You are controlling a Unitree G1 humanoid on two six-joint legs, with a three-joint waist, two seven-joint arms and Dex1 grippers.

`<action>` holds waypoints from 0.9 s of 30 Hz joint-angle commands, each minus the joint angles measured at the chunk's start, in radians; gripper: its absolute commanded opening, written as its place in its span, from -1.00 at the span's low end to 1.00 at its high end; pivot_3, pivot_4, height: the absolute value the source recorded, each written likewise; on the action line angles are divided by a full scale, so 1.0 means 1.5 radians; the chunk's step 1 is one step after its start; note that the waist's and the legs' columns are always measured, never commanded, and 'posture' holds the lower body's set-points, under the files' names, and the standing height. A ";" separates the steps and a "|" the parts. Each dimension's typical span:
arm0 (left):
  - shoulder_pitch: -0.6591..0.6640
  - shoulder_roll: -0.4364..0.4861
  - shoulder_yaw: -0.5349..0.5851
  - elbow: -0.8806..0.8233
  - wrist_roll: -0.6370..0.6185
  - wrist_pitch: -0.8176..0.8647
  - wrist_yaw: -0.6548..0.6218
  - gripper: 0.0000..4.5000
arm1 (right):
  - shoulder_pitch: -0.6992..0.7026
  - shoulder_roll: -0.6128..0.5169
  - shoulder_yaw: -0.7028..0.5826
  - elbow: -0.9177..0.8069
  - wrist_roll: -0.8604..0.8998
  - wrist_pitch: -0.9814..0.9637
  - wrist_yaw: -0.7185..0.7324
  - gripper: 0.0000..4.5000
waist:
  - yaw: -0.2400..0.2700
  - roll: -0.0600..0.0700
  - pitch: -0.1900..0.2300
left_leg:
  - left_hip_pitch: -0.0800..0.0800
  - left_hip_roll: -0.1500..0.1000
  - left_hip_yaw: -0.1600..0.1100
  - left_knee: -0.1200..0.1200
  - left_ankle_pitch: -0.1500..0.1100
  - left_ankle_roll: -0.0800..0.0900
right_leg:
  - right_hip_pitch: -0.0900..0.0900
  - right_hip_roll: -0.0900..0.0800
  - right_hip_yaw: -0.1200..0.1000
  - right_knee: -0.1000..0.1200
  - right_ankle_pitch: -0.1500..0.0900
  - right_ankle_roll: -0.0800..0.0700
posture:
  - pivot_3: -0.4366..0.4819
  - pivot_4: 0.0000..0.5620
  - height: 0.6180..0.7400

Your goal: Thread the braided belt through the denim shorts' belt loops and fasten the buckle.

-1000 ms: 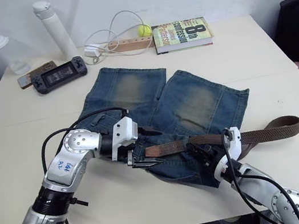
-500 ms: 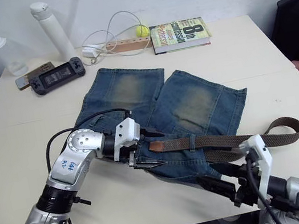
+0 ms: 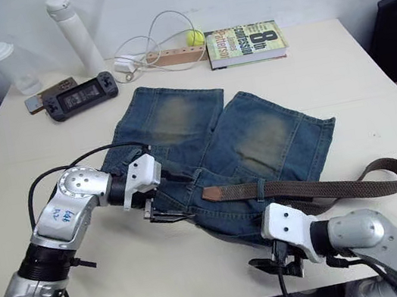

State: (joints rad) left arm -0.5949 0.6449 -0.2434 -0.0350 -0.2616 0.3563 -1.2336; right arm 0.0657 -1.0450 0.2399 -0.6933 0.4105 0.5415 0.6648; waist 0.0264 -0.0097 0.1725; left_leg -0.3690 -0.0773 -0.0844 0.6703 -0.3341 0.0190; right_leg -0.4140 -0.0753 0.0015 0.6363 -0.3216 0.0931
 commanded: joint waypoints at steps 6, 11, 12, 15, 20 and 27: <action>0.027 0.008 0.019 -0.047 -0.008 0.015 0.017 1.00 | 0.111 -0.089 -0.108 0.131 -0.107 -0.243 0.152 -0.69 | 0.008 0.000 0.000 | 0.000 -0.001 0.000 0.000 0.000 0.001 | 0.001 0.000 0.000 0.000 0.000 0.000 | -0.05 -0.47 0.90; 0.024 -0.002 0.014 -0.040 -0.005 0.010 0.020 1.00 | 0.119 -0.133 -0.183 0.339 -0.146 -0.496 0.270 -0.99 | 0.010 0.000 0.000 | 0.000 -0.001 0.000 0.001 -0.001 0.002 | 0.002 -0.001 -0.001 -0.002 0.001 0.001 | -0.05 -0.47 0.90; 0.022 -0.006 0.012 -0.036 -0.005 0.009 0.021 1.00 | 0.095 -0.142 -0.182 0.408 -0.158 -0.552 0.294 -0.99 | 0.010 0.000 0.000 | 0.000 -0.001 0.000 0.002 -0.001 0.002 | 0.002 -0.001 -0.001 -0.002 0.001 0.001 | -0.05 -0.47 0.90; 0.017 -0.012 0.007 -0.028 -0.002 0.004 0.021 1.00 | -0.022 -0.139 -0.149 0.595 -0.205 -0.691 0.340 -0.99 | 0.005 0.001 0.000 | 0.000 -0.001 0.000 0.004 -0.001 0.002 | 0.003 0.000 0.000 -0.002 0.001 0.002 | -0.05 -0.47 0.90; 0.020 -0.020 0.002 -0.040 -0.004 0.011 0.025 1.00 | -0.290 -0.105 -0.053 0.947 -0.330 -0.902 0.391 -0.99 | -0.007 0.002 0.001 | 0.001 -0.001 0.002 0.005 -0.001 0.002 | 0.003 0.000 0.000 -0.001 0.001 0.003 | -0.05 -0.47 0.90; 0.030 -0.024 0.004 -0.060 -0.008 0.024 0.038 1.00 | -0.435 -0.080 -0.006 1.125 -0.373 -0.988 0.410 -0.54 | -0.010 0.002 0.001 | 0.000 0.000 0.003 0.006 -0.001 0.002 | 0.002 0.000 0.001 0.000 0.001 0.003 | -0.05 -0.47 0.90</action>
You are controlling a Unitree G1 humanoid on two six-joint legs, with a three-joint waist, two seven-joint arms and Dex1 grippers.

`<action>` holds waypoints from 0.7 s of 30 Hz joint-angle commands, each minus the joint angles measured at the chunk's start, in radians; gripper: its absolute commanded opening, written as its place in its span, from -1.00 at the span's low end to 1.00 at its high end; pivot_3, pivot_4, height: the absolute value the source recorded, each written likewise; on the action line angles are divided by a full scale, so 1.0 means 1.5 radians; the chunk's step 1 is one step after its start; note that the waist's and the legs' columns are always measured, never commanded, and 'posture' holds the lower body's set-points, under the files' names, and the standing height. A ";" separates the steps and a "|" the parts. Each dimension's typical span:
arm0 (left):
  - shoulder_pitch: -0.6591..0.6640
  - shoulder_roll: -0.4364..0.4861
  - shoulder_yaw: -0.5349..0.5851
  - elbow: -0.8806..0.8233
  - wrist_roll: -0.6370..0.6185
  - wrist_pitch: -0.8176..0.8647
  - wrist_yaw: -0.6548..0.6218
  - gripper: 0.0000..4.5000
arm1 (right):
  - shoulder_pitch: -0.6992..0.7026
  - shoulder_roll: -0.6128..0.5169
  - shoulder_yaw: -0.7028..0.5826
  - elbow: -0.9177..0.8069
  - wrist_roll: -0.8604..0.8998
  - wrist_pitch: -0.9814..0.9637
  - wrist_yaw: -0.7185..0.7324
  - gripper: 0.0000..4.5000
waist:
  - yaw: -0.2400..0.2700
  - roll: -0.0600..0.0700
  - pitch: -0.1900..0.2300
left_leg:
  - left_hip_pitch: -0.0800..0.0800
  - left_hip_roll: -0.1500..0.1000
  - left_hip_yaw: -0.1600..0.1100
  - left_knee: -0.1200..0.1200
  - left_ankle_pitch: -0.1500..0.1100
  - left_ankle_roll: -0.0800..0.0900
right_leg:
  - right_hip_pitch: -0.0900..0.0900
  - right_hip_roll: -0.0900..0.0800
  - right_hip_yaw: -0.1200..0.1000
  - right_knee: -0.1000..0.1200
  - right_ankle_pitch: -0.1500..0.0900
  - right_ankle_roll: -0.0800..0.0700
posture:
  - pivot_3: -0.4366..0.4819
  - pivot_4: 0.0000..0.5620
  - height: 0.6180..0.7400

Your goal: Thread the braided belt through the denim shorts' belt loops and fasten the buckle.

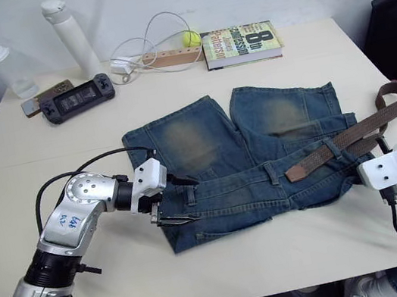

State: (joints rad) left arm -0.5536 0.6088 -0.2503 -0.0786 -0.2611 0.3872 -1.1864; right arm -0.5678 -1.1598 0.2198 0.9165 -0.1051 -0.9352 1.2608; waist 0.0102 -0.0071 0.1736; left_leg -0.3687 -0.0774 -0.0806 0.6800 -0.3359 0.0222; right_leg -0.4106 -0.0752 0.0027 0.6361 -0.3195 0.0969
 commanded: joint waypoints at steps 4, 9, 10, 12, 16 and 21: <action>0.010 -0.004 0.010 -0.044 -0.013 0.015 0.017 1.00 | 0.002 -0.043 -0.018 0.011 0.035 0.053 0.082 0.15 | 0.009 0.000 0.000 | 0.000 0.000 0.000 0.000 0.000 0.000 | 0.000 0.000 0.000 0.000 0.000 0.000 | -0.05 -0.47 0.90; 0.004 -0.017 0.017 -0.043 -0.017 0.036 0.043 1.00 | 0.075 -0.115 -0.113 -0.192 0.196 0.306 0.149 0.97 | 0.011 0.005 0.001 | -0.002 0.000 0.000 0.001 0.000 0.001 | -0.001 -0.001 0.000 0.001 0.000 0.000 | -0.05 -0.47 0.90; 0.002 -0.020 0.018 -0.042 -0.018 0.040 0.048 1.00 | 0.092 -0.123 -0.133 -0.231 0.219 0.363 0.148 0.97 | 0.010 0.006 0.001 | -0.002 0.000 0.000 0.001 0.000 0.001 | -0.002 -0.001 0.000 0.001 0.000 0.000 | -0.05 -0.47 0.90; -0.002 -0.034 0.022 -0.045 -0.020 0.052 0.068 1.00 | 0.137 -0.113 -0.201 -0.363 0.321 0.600 0.081 0.97 | 0.006 0.006 0.000 | -0.001 0.000 0.000 0.001 -0.001 0.000 | -0.002 0.000 0.001 0.002 0.000 0.000 | -0.05 -0.47 0.90; -0.005 -0.056 0.029 -0.056 -0.019 0.068 0.103 1.00 | 0.196 -0.034 -0.340 -0.554 0.493 0.962 -0.123 0.97 | 0.007 0.005 0.000 | -0.001 0.002 0.000 0.002 -0.001 -0.001 | -0.001 0.002 0.001 0.003 0.000 0.000 | -0.05 -0.47 0.90; 0.000 -0.076 0.041 -0.092 -0.031 0.103 0.144 1.00 | 0.195 0.095 -0.466 -0.643 0.678 1.282 -0.352 0.97 | 0.018 0.005 0.001 | -0.002 0.001 -0.001 0.002 -0.002 -0.001 | -0.002 0.001 0.001 0.004 0.000 0.000 | -0.05 -0.47 0.90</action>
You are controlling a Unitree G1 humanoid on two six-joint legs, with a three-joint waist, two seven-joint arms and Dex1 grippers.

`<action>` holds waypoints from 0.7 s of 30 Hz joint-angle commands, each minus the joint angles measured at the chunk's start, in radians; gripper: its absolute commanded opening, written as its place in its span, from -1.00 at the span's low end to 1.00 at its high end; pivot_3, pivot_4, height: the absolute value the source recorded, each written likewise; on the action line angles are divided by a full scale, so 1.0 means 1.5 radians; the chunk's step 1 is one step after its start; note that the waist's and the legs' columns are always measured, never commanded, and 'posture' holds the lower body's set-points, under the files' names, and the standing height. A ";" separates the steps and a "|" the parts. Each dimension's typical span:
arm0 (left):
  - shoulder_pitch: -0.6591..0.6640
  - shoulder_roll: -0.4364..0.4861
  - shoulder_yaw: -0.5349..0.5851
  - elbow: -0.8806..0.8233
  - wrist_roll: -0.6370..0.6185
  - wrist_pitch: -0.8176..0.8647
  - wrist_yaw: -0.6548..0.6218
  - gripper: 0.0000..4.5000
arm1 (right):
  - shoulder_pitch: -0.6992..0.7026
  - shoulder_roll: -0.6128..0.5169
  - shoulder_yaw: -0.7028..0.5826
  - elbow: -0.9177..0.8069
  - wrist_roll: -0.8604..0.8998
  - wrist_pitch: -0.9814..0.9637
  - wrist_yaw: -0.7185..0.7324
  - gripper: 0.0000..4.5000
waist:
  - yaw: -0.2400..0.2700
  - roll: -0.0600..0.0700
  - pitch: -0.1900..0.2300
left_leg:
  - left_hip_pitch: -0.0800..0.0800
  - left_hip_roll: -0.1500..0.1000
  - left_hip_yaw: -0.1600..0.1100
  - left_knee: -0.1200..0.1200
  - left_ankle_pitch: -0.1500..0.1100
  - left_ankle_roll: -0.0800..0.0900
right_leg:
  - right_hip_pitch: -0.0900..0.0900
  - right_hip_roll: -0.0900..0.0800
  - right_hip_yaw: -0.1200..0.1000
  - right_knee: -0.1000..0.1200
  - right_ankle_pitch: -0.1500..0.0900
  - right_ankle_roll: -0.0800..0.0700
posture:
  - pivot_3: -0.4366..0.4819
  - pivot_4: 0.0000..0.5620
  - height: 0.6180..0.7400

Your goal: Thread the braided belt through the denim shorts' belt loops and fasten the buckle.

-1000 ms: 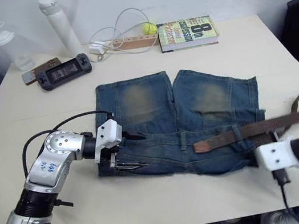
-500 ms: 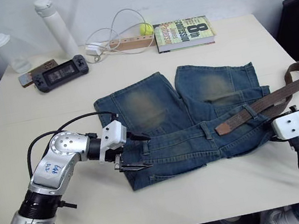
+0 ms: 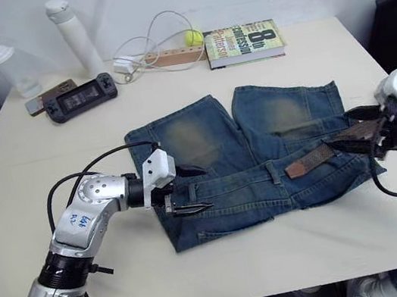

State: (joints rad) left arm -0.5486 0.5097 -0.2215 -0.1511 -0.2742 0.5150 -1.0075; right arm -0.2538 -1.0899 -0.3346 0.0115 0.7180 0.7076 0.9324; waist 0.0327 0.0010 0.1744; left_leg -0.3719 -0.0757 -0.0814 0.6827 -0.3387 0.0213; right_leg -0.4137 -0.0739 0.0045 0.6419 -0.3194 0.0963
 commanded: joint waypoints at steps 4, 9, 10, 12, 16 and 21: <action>0.005 -0.018 0.025 -0.066 -0.018 0.023 0.052 1.00 | -0.023 0.158 -0.208 -0.011 0.281 0.418 -0.317 0.97 | 0.011 0.000 0.000 | 0.000 0.000 0.000 0.000 0.000 0.001 | 0.000 0.000 0.000 0.000 0.000 0.000 | -0.05 -0.47 0.90; 0.016 -0.011 0.029 -0.078 -0.021 0.031 0.067 1.00 | -0.021 0.270 -0.344 0.064 0.500 0.474 -0.567 0.97 | 0.011 0.000 0.000 | 0.000 0.000 0.001 0.000 0.000 0.001 | 0.000 0.000 0.000 0.000 0.000 0.000 | -0.05 -0.47 0.90; 0.018 -0.010 0.030 -0.079 -0.022 0.032 0.068 1.00 | -0.015 0.280 -0.353 0.075 0.554 0.460 -0.617 0.97 | 0.010 0.000 0.000 | 0.000 0.000 0.001 0.000 0.000 0.001 | 0.000 0.000 0.001 0.001 0.000 0.000 | -0.05 -0.47 0.90; 0.020 -0.008 0.030 -0.082 -0.022 0.033 0.071 1.00 | 0.004 0.289 -0.354 0.085 0.648 0.420 -0.704 0.97 | 0.009 0.000 0.000 | 0.000 0.000 0.001 0.000 0.000 0.001 | 0.000 0.000 0.001 0.001 0.000 0.000 | -0.05 -0.47 0.90; 0.019 -0.009 0.030 -0.083 -0.022 0.034 0.076 1.00 | 0.048 0.301 -0.317 0.097 0.780 0.348 -0.796 0.97 | 0.004 0.000 0.000 | 0.000 0.000 0.001 0.000 0.000 0.001 | 0.000 0.000 0.001 0.001 0.000 0.000 | -0.05 -0.47 0.90; 0.017 -0.006 0.030 -0.081 -0.021 0.033 0.077 1.00 | 0.076 0.303 -0.271 0.093 0.831 0.298 -0.829 0.97 | -0.007 0.000 0.000 | 0.001 0.000 0.002 0.000 0.000 0.001 | 0.000 0.000 0.001 0.001 0.000 0.000 | -0.05 -0.47 0.90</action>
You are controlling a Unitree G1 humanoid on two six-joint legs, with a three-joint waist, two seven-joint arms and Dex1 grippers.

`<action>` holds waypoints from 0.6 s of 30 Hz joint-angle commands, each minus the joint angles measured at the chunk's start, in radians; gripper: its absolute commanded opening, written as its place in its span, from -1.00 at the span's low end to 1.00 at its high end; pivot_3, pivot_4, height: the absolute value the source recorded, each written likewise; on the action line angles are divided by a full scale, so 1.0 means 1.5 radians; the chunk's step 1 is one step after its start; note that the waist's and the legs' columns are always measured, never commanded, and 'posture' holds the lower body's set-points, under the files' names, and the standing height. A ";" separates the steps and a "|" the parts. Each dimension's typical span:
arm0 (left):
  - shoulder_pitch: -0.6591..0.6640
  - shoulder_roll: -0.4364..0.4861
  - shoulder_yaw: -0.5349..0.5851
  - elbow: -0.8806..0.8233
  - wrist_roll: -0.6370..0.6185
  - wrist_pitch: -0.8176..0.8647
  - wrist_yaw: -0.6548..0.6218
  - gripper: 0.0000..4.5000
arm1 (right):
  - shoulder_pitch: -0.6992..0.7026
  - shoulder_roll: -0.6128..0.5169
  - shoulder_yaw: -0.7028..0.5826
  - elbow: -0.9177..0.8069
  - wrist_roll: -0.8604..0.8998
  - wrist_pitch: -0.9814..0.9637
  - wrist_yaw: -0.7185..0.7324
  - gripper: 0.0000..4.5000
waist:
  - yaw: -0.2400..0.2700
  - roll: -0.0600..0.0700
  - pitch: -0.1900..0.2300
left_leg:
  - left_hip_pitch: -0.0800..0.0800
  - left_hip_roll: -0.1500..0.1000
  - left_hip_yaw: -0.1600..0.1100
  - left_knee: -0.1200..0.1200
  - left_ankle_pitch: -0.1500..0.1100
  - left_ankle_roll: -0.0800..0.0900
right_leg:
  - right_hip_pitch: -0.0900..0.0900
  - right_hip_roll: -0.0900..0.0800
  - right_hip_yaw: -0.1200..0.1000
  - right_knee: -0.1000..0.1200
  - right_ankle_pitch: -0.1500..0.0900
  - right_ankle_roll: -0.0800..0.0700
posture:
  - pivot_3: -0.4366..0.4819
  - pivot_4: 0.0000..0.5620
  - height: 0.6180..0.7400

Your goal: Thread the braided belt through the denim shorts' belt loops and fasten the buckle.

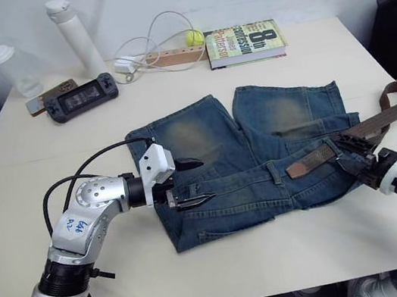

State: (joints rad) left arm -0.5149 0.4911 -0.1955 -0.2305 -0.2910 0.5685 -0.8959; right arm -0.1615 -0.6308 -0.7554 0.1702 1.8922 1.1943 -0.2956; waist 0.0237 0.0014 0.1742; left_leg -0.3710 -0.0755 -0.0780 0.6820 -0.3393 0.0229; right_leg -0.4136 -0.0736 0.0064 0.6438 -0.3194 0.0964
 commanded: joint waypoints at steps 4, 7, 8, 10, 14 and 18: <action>-0.003 0.009 0.014 -0.032 -0.010 0.000 0.005 1.00 | 0.034 0.003 0.027 -0.026 0.053 -0.046 0.002 0.97 | 0.000 0.000 0.000 | 0.000 0.001 0.000 0.000 0.000 0.000 | 0.000 0.000 0.000 0.000 0.000 0.000 | -0.05 -0.47 0.90; 0.000 0.005 0.011 -0.036 -0.012 0.004 0.010 1.00 | 0.026 0.006 0.053 -0.025 0.050 -0.062 0.012 0.97 | 0.000 0.000 0.000 | 0.000 0.000 0.000 0.000 0.000 0.000 | 0.000 0.000 0.000 0.000 0.000 0.000 | -0.05 -0.47 0.90; 0.000 0.004 0.010 -0.037 -0.013 0.005 0.011 1.00 | 0.024 0.006 0.062 -0.024 0.048 -0.067 0.016 0.97 | 0.000 0.000 0.000 | 0.000 0.000 0.000 0.000 0.000 0.000 | 0.000 0.000 0.000 0.000 0.000 0.000 | -0.05 -0.47 0.90; 0.001 0.002 0.009 -0.040 -0.013 0.007 0.014 1.00 | 0.018 0.008 0.074 -0.022 0.049 -0.078 0.029 0.97 | 0.000 0.000 0.000 | 0.000 0.000 0.000 0.000 0.000 0.000 | 0.000 0.000 0.000 0.000 0.000 0.000 | -0.05 -0.47 0.90; 0.000 0.001 0.010 -0.041 -0.012 0.008 0.017 1.00 | 0.004 0.015 0.092 -0.018 0.042 -0.100 0.053 0.97 | 0.000 0.000 0.000 | 0.000 0.000 0.000 0.000 0.000 0.000 | 0.000 0.000 0.000 0.000 0.000 0.000 | -0.05 -0.47 0.90; 0.002 -0.002 0.014 -0.042 -0.011 0.004 0.025 1.00 | -0.001 0.025 0.106 -0.022 0.043 -0.116 0.079 0.97 | 0.001 0.000 0.000 | 0.000 0.000 0.000 0.000 0.000 0.000 | 0.000 0.000 0.000 0.000 0.000 0.000 | -0.05 -0.47 0.90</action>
State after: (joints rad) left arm -0.5122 0.4891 -0.1953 -0.2612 -0.2911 0.5828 -0.8646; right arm -0.1548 -0.5957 -0.5890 0.1602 1.9444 1.0377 -0.2052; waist 0.0247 0.0015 0.1741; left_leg -0.3710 -0.0748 -0.0782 0.6816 -0.3394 0.0231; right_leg -0.4135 -0.0733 0.0064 0.6431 -0.3194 0.0964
